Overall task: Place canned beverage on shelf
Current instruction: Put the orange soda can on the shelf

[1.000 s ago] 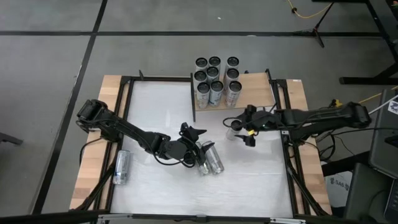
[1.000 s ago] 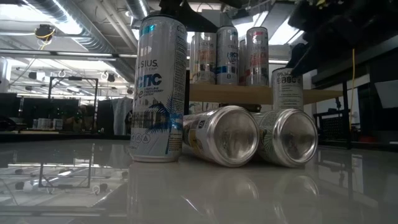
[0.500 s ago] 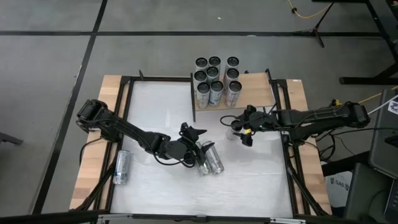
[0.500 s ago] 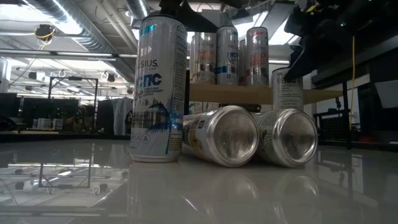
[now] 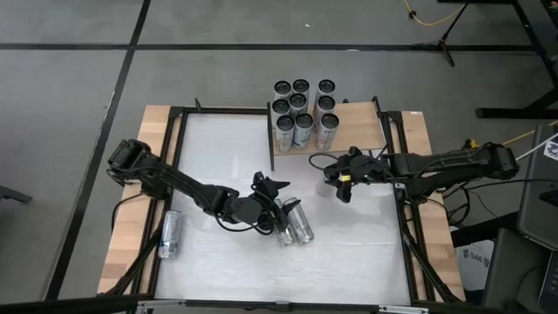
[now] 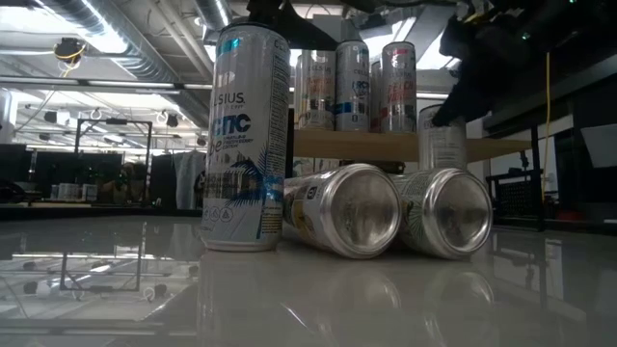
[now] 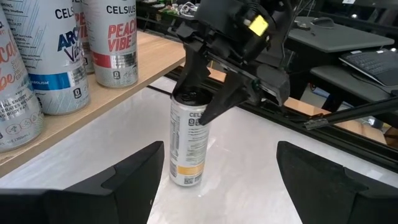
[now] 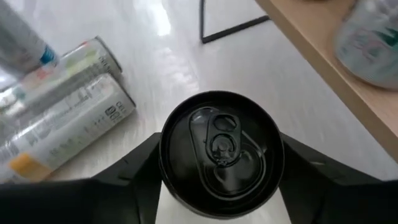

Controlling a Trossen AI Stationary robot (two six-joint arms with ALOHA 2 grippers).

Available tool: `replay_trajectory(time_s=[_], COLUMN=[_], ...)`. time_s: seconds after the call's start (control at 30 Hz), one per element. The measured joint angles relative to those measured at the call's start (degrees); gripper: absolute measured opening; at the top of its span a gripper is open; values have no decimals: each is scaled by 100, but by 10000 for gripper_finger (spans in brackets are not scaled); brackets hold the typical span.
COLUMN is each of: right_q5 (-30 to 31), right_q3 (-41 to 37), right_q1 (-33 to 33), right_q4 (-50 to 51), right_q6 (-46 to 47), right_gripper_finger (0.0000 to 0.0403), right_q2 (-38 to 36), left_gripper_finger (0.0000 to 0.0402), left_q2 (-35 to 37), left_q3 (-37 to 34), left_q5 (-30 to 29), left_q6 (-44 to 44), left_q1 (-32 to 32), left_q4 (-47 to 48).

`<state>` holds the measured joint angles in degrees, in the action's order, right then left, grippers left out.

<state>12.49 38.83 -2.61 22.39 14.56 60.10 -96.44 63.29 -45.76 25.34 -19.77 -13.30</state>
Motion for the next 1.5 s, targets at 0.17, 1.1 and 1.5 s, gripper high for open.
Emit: replay_trajectory(time_s=[0.17, 1.1, 1.5], right_q5=[287, 1440, 2585], right_q3=[0, 1472, 1495], right_q1=[-4, -543, -1746], right_q4=[15, 2272, 3847], right_q6=[532, 2648, 5388], right_gripper_finger=[253, 240, 240], right_q2=[0, 4, 140], left_gripper_finger=[306, 306, 306], left_q2=[1, 0, 0], left_q3=[0, 0, 0], left_q5=[0, 0, -3], left_q6=[0, -4, -4], left_q1=[-1, -1, 0], left_q4=[2, 132, 131])
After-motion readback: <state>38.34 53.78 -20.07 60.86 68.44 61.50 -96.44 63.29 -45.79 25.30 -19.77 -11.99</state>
